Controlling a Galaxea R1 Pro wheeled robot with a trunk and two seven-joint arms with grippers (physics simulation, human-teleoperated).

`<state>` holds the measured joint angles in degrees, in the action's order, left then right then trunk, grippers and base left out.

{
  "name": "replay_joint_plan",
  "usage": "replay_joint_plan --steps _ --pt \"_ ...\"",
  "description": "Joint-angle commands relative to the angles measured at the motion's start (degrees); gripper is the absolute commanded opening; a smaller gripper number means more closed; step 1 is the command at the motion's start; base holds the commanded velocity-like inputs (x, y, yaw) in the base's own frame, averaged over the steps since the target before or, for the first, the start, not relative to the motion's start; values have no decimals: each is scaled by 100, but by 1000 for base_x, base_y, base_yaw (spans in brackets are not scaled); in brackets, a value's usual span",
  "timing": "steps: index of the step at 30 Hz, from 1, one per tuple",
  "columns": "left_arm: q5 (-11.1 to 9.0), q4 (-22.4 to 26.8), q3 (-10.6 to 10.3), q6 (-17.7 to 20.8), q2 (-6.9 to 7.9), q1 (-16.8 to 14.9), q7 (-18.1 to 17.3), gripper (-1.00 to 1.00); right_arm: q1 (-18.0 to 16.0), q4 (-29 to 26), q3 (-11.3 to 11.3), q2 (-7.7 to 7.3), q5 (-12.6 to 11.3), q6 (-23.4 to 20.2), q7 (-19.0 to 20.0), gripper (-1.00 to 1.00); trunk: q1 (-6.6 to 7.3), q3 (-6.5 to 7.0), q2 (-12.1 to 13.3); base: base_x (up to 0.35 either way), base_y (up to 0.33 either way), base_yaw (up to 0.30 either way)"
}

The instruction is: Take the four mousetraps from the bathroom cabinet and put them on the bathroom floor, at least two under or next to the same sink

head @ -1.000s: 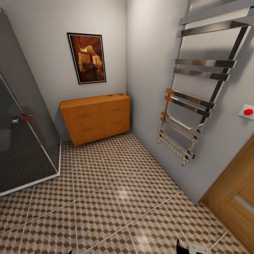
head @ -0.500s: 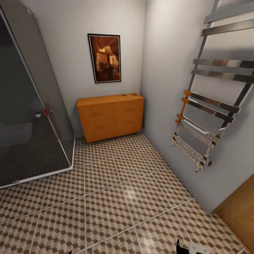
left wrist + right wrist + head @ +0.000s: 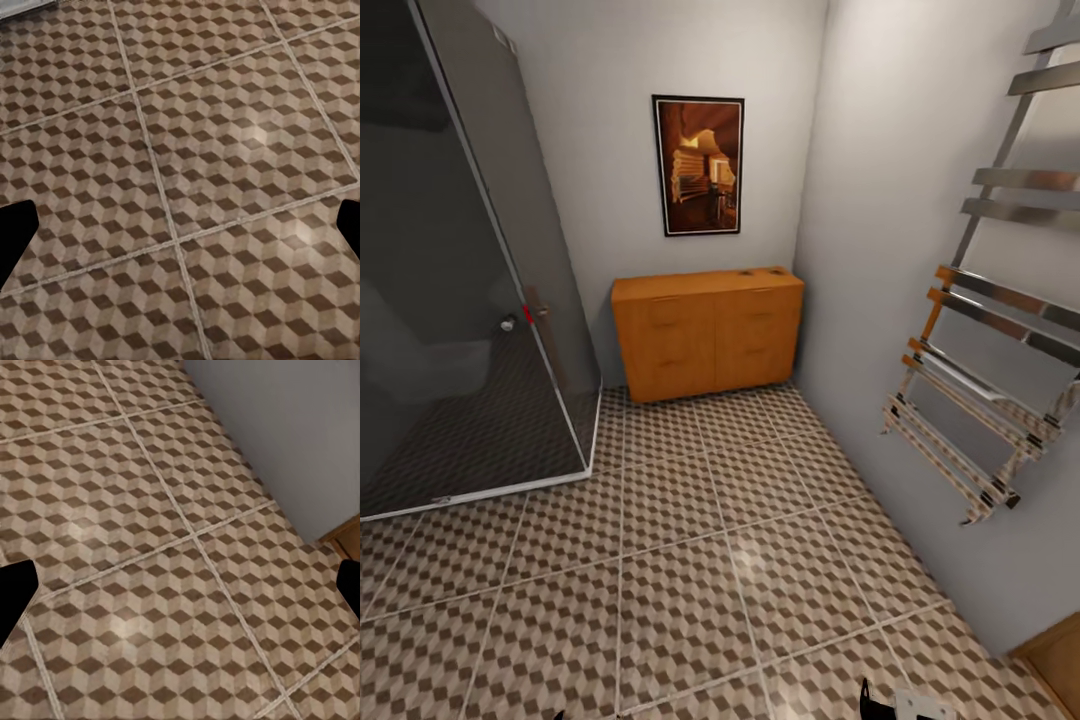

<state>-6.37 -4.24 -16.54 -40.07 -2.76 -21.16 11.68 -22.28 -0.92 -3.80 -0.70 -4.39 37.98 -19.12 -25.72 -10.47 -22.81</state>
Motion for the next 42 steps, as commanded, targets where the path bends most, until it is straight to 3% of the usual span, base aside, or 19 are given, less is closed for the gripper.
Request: replay_joint_plan --steps 1,42 --pt "-57 -24 -51 -36 -5 -11 1 100 -4 4 -43 0 -45 17 -8 100 -6 -11 -11 314 0 48" --pt "-57 -24 -51 -32 -5 -11 7 100 -4 2 -46 17 -45 22 4 100 -6 -7 -11 338 0 -1"
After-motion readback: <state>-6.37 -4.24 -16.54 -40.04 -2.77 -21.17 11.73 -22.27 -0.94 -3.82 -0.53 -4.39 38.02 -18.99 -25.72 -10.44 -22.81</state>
